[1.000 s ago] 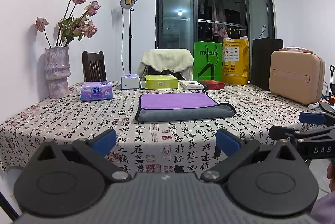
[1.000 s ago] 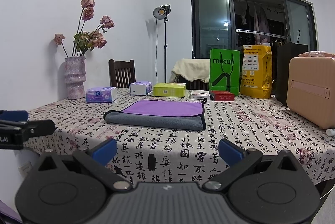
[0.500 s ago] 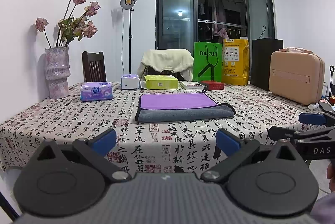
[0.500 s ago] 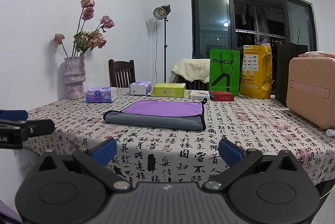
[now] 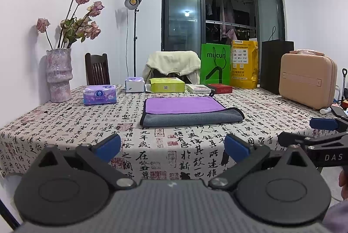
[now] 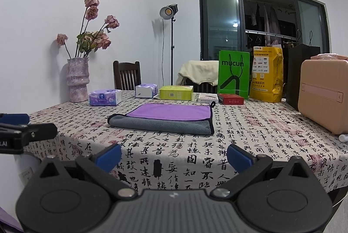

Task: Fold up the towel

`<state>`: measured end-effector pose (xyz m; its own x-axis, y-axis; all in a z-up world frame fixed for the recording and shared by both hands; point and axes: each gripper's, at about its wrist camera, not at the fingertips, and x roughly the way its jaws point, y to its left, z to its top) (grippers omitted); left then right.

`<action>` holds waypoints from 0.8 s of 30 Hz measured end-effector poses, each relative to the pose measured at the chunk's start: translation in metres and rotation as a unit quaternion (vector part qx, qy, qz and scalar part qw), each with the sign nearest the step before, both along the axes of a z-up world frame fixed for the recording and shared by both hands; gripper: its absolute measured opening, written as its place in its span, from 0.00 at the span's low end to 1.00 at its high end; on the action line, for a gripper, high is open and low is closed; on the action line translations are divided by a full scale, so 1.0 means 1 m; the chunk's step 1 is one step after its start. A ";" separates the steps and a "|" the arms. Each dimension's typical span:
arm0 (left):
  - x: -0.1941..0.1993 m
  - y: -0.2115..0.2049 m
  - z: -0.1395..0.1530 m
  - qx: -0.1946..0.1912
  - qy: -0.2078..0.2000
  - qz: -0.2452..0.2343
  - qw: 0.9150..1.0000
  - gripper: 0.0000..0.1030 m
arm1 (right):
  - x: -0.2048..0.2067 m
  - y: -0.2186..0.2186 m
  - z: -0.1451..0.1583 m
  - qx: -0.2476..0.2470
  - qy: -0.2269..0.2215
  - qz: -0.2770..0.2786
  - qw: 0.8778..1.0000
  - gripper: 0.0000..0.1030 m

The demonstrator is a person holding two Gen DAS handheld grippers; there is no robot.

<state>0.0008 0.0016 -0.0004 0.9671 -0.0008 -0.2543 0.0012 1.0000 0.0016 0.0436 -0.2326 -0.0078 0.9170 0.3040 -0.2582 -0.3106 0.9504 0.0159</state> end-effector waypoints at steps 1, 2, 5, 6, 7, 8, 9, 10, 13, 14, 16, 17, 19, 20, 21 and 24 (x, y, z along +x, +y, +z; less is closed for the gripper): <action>-0.001 0.000 0.000 0.000 0.000 0.000 1.000 1.00 | 0.000 0.000 0.000 0.000 0.000 0.000 1.000 1.00; -0.001 0.000 0.000 -0.001 0.000 0.000 1.000 1.00 | 0.000 0.000 0.000 0.000 0.000 0.000 1.000 1.00; -0.001 -0.001 0.000 0.000 0.000 0.000 1.000 1.00 | 0.000 0.000 0.000 0.000 0.001 0.000 1.000 1.00; -0.001 0.000 0.000 0.000 0.000 0.000 1.000 1.00 | 0.000 0.000 0.000 0.000 0.001 0.000 1.000 1.00; -0.001 -0.001 0.000 0.000 0.000 0.000 1.000 1.00 | 0.000 0.000 0.000 0.000 0.001 0.000 1.000 1.00; -0.001 -0.001 0.000 0.000 0.000 0.000 1.000 1.00 | 0.000 0.000 0.001 0.000 0.001 0.000 1.000 1.00; -0.001 -0.001 0.000 0.000 0.000 0.000 1.000 1.00 | 0.000 0.000 0.001 0.000 0.001 0.000 1.000 1.00; -0.001 -0.001 0.000 0.000 0.000 0.000 1.000 1.00 | 0.000 0.000 0.001 0.000 0.001 0.000 1.000 1.00; -0.001 -0.001 0.000 0.000 0.000 0.000 1.000 1.00 | 0.000 0.000 0.000 0.000 0.001 0.000 1.000 1.00; -0.001 -0.001 0.000 0.000 0.000 0.000 1.000 1.00 | 0.000 0.000 0.000 0.000 0.001 0.000 1.000 1.00; -0.001 -0.001 0.000 0.000 0.000 0.000 1.000 1.00 | 0.001 0.000 -0.001 0.001 0.002 0.000 1.000 1.00; -0.001 -0.001 0.000 0.000 0.000 0.000 1.000 1.00 | 0.001 0.000 -0.001 0.001 0.002 0.000 1.000 1.00; -0.001 0.000 0.000 0.000 0.000 0.000 1.000 1.00 | 0.001 0.000 -0.001 0.000 0.002 0.000 1.000 1.00; -0.001 0.000 0.000 0.000 0.001 0.000 1.000 1.00 | 0.001 0.000 -0.001 0.001 0.001 -0.001 1.000 1.00; 0.000 -0.001 0.000 0.000 0.001 0.000 1.000 1.00 | 0.001 0.000 -0.001 0.001 0.002 -0.001 1.000 1.00; 0.001 0.000 -0.002 -0.001 0.003 -0.001 1.000 1.00 | 0.001 0.000 -0.001 0.001 0.002 -0.001 1.000 1.00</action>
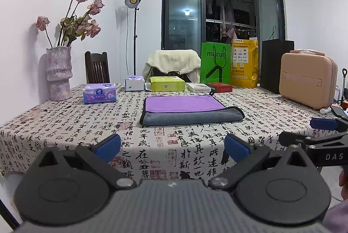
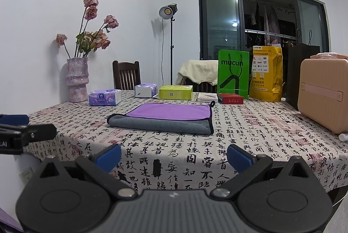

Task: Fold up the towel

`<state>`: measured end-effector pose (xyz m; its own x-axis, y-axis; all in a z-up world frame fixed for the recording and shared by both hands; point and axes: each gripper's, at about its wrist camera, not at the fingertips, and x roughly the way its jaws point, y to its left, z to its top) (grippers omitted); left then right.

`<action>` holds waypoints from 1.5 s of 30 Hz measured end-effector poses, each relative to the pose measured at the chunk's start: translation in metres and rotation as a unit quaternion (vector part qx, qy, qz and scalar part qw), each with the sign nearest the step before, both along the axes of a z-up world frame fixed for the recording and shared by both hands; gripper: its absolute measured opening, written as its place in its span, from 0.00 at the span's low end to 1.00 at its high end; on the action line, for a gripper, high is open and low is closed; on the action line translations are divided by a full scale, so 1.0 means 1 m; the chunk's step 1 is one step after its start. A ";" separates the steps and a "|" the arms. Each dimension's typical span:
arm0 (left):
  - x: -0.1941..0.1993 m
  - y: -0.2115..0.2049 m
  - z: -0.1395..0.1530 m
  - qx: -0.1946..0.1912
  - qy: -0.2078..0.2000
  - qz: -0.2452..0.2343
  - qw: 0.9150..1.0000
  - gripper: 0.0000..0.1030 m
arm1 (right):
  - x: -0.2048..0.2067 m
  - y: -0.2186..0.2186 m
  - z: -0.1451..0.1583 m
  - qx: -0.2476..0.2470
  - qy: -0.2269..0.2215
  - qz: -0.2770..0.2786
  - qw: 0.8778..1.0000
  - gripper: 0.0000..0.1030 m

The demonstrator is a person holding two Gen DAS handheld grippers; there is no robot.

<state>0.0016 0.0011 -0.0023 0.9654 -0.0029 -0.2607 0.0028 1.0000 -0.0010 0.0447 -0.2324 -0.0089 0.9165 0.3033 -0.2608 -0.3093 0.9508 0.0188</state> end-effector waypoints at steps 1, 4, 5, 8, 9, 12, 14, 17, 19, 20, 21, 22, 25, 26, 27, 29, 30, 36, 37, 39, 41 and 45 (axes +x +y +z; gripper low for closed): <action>0.001 0.000 -0.001 0.000 0.002 0.000 1.000 1.00 | 0.000 0.000 0.000 0.000 0.000 0.000 1.000 1.00; 0.002 0.001 -0.002 -0.002 0.003 0.001 1.000 1.00 | 0.001 0.000 0.000 0.000 0.002 -0.002 1.000 1.00; 0.002 0.001 -0.002 -0.002 0.002 0.001 1.000 1.00 | 0.002 0.000 0.000 0.000 0.002 -0.003 1.000 1.00; 0.004 0.002 -0.001 -0.001 0.002 0.003 1.000 1.00 | 0.003 0.000 0.000 0.000 0.001 -0.004 1.000 1.00; 0.005 0.003 0.000 -0.002 0.001 0.003 1.000 1.00 | 0.004 0.001 0.000 -0.001 0.001 -0.005 1.000 1.00; 0.009 0.003 0.000 0.000 0.002 0.001 1.000 1.00 | 0.005 0.001 -0.002 -0.001 0.000 -0.005 1.000 1.00; 0.010 0.002 0.001 0.002 -0.001 -0.001 1.000 1.00 | 0.007 0.001 -0.002 0.000 0.001 -0.006 1.000 1.00; 0.014 0.003 0.002 0.003 -0.002 0.001 1.000 1.00 | 0.008 0.001 -0.002 -0.001 -0.002 -0.008 1.000 1.00; 0.019 0.004 0.001 0.001 0.001 0.003 1.000 1.00 | 0.011 0.000 -0.002 -0.001 -0.005 -0.009 1.000 1.00; 0.021 0.005 0.001 0.000 0.002 0.003 1.000 1.00 | 0.012 0.000 -0.002 -0.001 -0.005 -0.010 1.000 1.00; 0.024 0.006 0.001 0.001 0.003 0.003 1.000 1.00 | 0.014 0.000 -0.002 -0.002 -0.005 -0.011 1.000 1.00; 0.026 0.006 0.001 0.002 0.003 0.005 1.000 1.00 | 0.016 0.000 -0.002 -0.002 -0.005 -0.012 1.000 1.00; 0.035 0.007 0.001 0.003 0.007 0.006 1.000 1.00 | 0.024 -0.001 -0.004 -0.005 -0.003 -0.016 1.000 1.00; 0.038 0.007 0.001 0.004 0.009 0.006 1.000 1.00 | 0.026 -0.001 -0.005 -0.005 -0.002 -0.017 1.000 1.00; 0.040 0.007 0.000 0.005 0.011 0.006 1.000 1.00 | 0.029 -0.002 -0.006 -0.004 -0.001 -0.018 1.000 1.00; 0.045 0.007 -0.001 0.006 0.013 0.007 1.000 1.00 | 0.035 -0.002 -0.007 -0.002 0.004 -0.021 1.000 1.00; 0.047 0.007 -0.001 0.006 0.015 0.005 1.000 1.00 | 0.038 -0.002 -0.008 -0.002 0.005 -0.021 1.000 1.00; 0.060 0.010 -0.002 0.008 0.024 0.006 1.000 1.00 | 0.053 -0.004 -0.007 -0.003 0.010 -0.022 1.000 1.00; 0.062 0.011 -0.002 0.007 0.025 0.007 1.000 1.00 | 0.056 -0.005 -0.007 -0.004 0.010 -0.023 1.000 1.00; 0.066 0.013 -0.002 0.007 0.029 0.009 1.000 1.00 | 0.061 -0.007 -0.007 -0.007 0.013 -0.026 1.000 1.00; 0.071 0.014 -0.002 0.008 0.032 0.010 0.999 1.00 | 0.067 -0.009 -0.007 -0.007 0.016 -0.029 0.999 1.00; 0.085 0.018 -0.001 0.010 0.041 0.013 0.999 1.00 | 0.081 -0.012 -0.008 -0.008 0.024 -0.033 0.999 1.00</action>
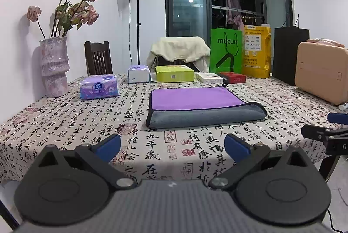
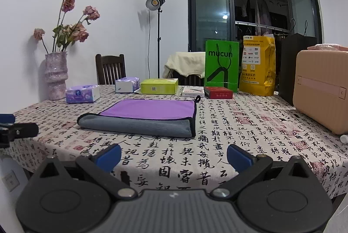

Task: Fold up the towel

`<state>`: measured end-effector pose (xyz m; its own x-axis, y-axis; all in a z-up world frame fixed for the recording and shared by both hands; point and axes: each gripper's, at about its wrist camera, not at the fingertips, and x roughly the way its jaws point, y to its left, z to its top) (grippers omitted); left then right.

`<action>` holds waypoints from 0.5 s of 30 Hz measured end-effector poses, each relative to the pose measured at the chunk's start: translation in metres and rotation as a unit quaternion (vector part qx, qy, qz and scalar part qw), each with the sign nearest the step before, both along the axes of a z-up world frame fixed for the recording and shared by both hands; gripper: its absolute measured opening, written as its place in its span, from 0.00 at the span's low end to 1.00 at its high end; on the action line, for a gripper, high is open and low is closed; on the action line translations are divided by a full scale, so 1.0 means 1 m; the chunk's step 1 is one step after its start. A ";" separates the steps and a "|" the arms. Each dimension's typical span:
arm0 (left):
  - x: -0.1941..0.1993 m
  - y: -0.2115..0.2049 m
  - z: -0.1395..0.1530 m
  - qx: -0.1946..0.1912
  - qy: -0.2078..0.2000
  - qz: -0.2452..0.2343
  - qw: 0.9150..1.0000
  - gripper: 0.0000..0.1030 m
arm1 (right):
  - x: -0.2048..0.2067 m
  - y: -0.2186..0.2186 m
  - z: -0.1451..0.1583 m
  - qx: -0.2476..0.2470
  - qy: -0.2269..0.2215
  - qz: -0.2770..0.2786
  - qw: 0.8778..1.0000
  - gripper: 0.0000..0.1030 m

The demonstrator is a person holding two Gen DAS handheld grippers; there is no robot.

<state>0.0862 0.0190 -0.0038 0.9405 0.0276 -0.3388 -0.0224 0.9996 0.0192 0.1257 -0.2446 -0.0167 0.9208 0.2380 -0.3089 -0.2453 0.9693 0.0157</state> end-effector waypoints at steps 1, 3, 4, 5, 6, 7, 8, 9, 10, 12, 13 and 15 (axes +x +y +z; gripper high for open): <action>0.004 0.001 0.000 -0.001 0.002 0.001 1.000 1.00 | 0.004 0.000 0.000 0.000 0.002 -0.001 1.000 1.00; 0.010 0.003 0.000 0.000 0.005 0.002 1.000 1.00 | 0.010 -0.001 -0.001 0.002 0.006 -0.002 1.000 1.00; 0.013 0.003 0.000 0.000 0.006 0.003 1.000 1.00 | 0.014 -0.001 -0.002 0.001 0.009 -0.003 1.000 1.00; 0.016 0.004 0.001 -0.001 0.007 0.004 1.000 1.00 | 0.018 0.000 -0.002 0.002 0.011 -0.003 1.000 1.00; 0.020 0.005 0.001 -0.002 0.008 0.005 1.000 1.00 | 0.022 0.000 -0.002 0.003 0.013 -0.003 1.000 1.00; 0.024 0.006 0.001 -0.002 0.010 0.006 1.000 1.00 | 0.025 0.000 -0.002 0.003 0.015 -0.002 1.000 1.00; 0.028 0.007 0.001 -0.003 0.012 0.007 1.000 1.00 | 0.028 0.001 -0.002 0.003 0.017 -0.002 1.000 1.00; 0.032 0.008 0.001 -0.003 0.013 0.009 1.000 1.00 | 0.031 0.002 -0.002 0.002 0.018 -0.001 1.000 1.00; 0.035 0.009 0.001 -0.003 0.015 0.009 1.000 1.00 | 0.035 0.003 -0.002 0.001 0.020 -0.001 1.000 1.00; 0.043 0.010 0.001 -0.003 0.017 0.011 1.000 1.00 | 0.042 0.004 -0.002 0.001 0.023 -0.001 1.000 1.00; 0.047 0.011 0.001 -0.003 0.020 0.012 1.000 1.00 | 0.046 0.004 -0.002 0.001 0.025 -0.001 1.000 1.00; 0.053 0.012 0.000 -0.002 0.023 0.012 1.000 1.00 | 0.053 0.006 -0.003 0.001 0.029 0.000 1.000 1.00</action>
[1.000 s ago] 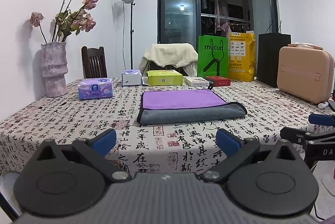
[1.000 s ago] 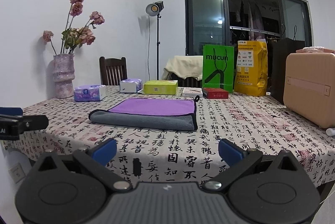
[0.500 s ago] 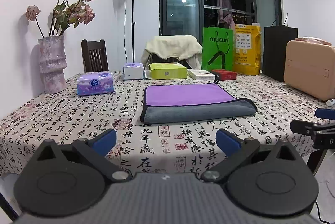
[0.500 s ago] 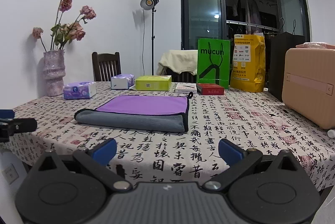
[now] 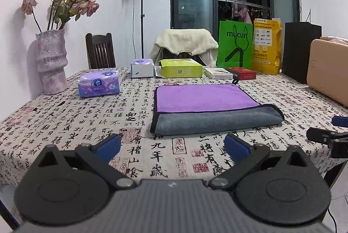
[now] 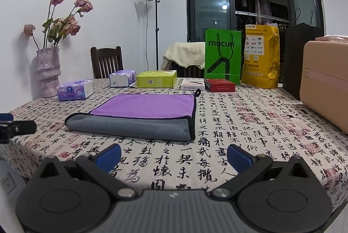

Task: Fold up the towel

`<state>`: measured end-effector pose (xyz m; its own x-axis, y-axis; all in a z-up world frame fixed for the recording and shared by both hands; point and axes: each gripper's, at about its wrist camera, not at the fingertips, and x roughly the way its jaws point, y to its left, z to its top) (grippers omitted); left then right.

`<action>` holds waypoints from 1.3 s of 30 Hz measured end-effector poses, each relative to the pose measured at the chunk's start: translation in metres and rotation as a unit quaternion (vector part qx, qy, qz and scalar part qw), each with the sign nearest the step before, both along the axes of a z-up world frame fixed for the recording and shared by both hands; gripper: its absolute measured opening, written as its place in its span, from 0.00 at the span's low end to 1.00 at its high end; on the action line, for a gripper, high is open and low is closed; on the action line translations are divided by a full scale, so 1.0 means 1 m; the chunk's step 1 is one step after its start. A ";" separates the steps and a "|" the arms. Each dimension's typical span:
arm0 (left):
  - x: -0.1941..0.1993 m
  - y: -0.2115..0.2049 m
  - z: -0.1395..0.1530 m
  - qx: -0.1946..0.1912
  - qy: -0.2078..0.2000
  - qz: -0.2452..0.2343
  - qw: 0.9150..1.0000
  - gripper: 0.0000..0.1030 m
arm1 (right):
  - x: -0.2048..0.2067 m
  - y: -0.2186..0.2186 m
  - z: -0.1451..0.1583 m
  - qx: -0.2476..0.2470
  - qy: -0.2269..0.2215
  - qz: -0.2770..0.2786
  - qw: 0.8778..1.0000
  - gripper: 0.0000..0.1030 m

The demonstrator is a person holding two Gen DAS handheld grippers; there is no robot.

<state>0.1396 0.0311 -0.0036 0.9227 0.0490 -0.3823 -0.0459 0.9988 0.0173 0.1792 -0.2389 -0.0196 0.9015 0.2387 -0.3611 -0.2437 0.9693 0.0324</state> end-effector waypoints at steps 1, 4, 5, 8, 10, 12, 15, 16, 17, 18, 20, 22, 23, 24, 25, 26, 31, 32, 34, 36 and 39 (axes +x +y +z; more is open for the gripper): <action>0.004 0.001 0.000 0.001 0.002 0.000 1.000 1.00 | 0.004 0.001 -0.001 0.000 0.003 0.001 1.000 1.00; 0.015 0.003 0.000 0.002 0.007 0.000 1.000 1.00 | 0.014 0.003 -0.001 0.000 0.008 0.004 1.000 1.00; 0.018 0.004 0.000 0.002 0.009 0.000 1.000 1.00 | 0.019 0.004 -0.001 0.000 0.009 0.004 1.000 1.00; 0.031 0.006 -0.002 0.005 0.016 -0.001 1.000 1.00 | 0.029 0.005 -0.001 -0.001 0.013 0.003 1.000 1.00; 0.040 0.008 -0.003 0.006 0.021 0.000 1.000 1.00 | 0.037 0.006 -0.001 0.000 0.017 0.001 1.000 1.00; 0.048 0.009 -0.004 0.005 0.026 0.002 1.000 1.00 | 0.044 0.006 -0.002 0.001 0.022 0.002 1.000 1.00; 0.063 0.011 -0.006 0.004 0.036 -0.001 0.999 1.00 | 0.055 0.007 -0.004 0.000 0.026 0.005 1.000 1.00; 0.067 0.012 -0.006 0.004 0.038 -0.002 0.999 1.00 | 0.058 0.008 -0.004 0.000 0.027 0.006 1.000 1.00; 0.071 0.013 -0.007 0.004 0.041 -0.003 0.999 1.00 | 0.062 0.009 -0.004 0.000 0.029 0.009 1.000 1.00; 0.075 0.014 -0.008 0.003 0.044 -0.004 0.999 1.00 | 0.066 0.009 -0.005 -0.001 0.030 0.012 0.999 0.99; 0.086 0.017 -0.010 0.000 0.053 -0.006 0.999 1.00 | 0.075 0.011 -0.006 -0.003 0.032 0.015 0.999 0.99; 0.096 0.020 -0.013 -0.004 0.064 -0.009 0.998 1.00 | 0.083 0.012 -0.007 -0.007 0.036 0.017 0.999 0.97; 0.100 0.022 -0.014 -0.006 0.066 -0.012 0.998 1.00 | 0.088 0.013 -0.008 -0.007 0.040 0.018 0.999 0.96; 0.104 0.023 -0.015 -0.007 0.069 -0.013 0.997 1.00 | 0.093 0.013 -0.009 -0.007 0.043 0.019 0.999 0.93; 0.109 0.023 -0.017 -0.007 0.073 -0.012 0.997 1.00 | 0.098 0.014 -0.010 -0.008 0.048 0.020 0.999 0.92; 0.114 0.024 -0.018 -0.010 0.078 -0.012 0.997 1.00 | 0.102 0.014 -0.011 -0.009 0.051 0.020 0.998 0.91; 0.136 0.032 -0.022 -0.027 0.098 -0.029 0.994 1.00 | 0.122 0.015 -0.014 -0.015 0.056 0.015 0.998 0.90; 0.140 0.034 -0.022 -0.030 0.100 -0.030 0.994 1.00 | 0.127 0.015 -0.014 -0.016 0.057 0.014 0.998 0.90; 0.148 0.037 -0.021 -0.037 0.104 -0.030 0.993 1.00 | 0.134 0.015 -0.014 -0.018 0.059 0.013 0.998 0.90; 0.155 0.041 -0.021 -0.045 0.107 -0.028 0.993 1.00 | 0.142 0.015 -0.015 -0.018 0.062 0.013 0.998 0.90; 0.166 0.045 -0.023 -0.054 0.119 -0.033 0.991 1.00 | 0.154 0.015 -0.016 -0.016 0.069 0.014 0.997 0.87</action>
<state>0.3053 0.0764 -0.0262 0.8057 -0.0624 -0.5891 0.0130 0.9961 -0.0878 0.3327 -0.2243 -0.0356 0.8354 0.2499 -0.4896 -0.2663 0.9632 0.0373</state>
